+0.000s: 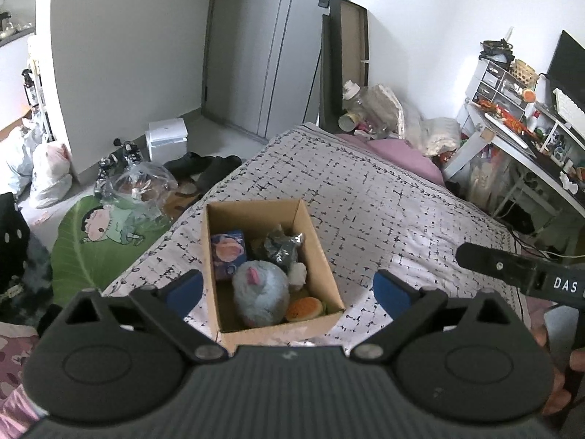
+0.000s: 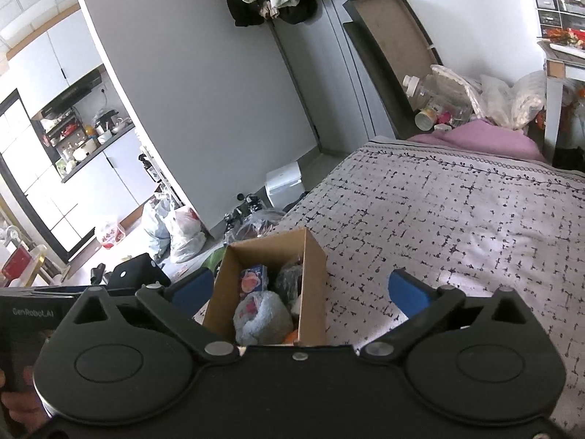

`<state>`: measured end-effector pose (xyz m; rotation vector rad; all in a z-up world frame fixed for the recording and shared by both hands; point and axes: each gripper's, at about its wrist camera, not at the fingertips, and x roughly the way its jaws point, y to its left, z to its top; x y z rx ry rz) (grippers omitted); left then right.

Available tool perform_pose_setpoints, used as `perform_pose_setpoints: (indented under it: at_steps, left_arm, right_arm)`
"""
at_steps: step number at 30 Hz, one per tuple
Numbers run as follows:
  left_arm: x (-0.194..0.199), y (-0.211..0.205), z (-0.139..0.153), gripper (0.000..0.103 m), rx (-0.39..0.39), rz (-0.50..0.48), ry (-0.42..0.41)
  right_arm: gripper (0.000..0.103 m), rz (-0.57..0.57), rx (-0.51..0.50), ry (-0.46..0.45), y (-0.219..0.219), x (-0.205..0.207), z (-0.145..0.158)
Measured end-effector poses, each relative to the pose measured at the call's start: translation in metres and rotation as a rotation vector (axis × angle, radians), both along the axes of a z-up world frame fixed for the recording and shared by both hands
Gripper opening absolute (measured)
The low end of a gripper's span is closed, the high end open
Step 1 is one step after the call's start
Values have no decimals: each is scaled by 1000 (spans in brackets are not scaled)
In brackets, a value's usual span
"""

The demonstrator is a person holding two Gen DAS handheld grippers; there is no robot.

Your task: Organize soft objects

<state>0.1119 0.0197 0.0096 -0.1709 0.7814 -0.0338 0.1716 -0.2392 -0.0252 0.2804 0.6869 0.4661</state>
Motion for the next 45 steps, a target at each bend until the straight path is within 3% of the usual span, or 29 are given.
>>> perform_pose_setpoints:
  at_steps: [7, 15, 22, 32, 37, 39, 45]
  left_arm:
    - [-10, -6, 10, 99, 19, -29, -20]
    - [-30, -10, 16, 99, -12, -98, -8]
    - [-55, -18, 21, 99, 10, -70, -29]
    - [-79, -18, 30, 99, -58, -53, -43]
    - [-92, -29, 30, 99, -54, -52, -51]
    - [-98, -34, 33, 99, -6, -23, -75]
    - [-107, -30, 35, 99, -15, 60, -112]
  right_arm:
    - [103, 13, -7, 0, -10, -13, 5]
    - [103, 26, -16, 3, -19, -26, 9]
    - [103, 48, -31, 4, -20, -38, 15]
    - [103, 82, -81, -13, -14, -54, 24]
    - [103, 98, -93, -28, -12, -61, 29]
    - [103, 113, -96, -36, -10, -64, 31]
    - [103, 152, -123, -49, 2, -73, 35]
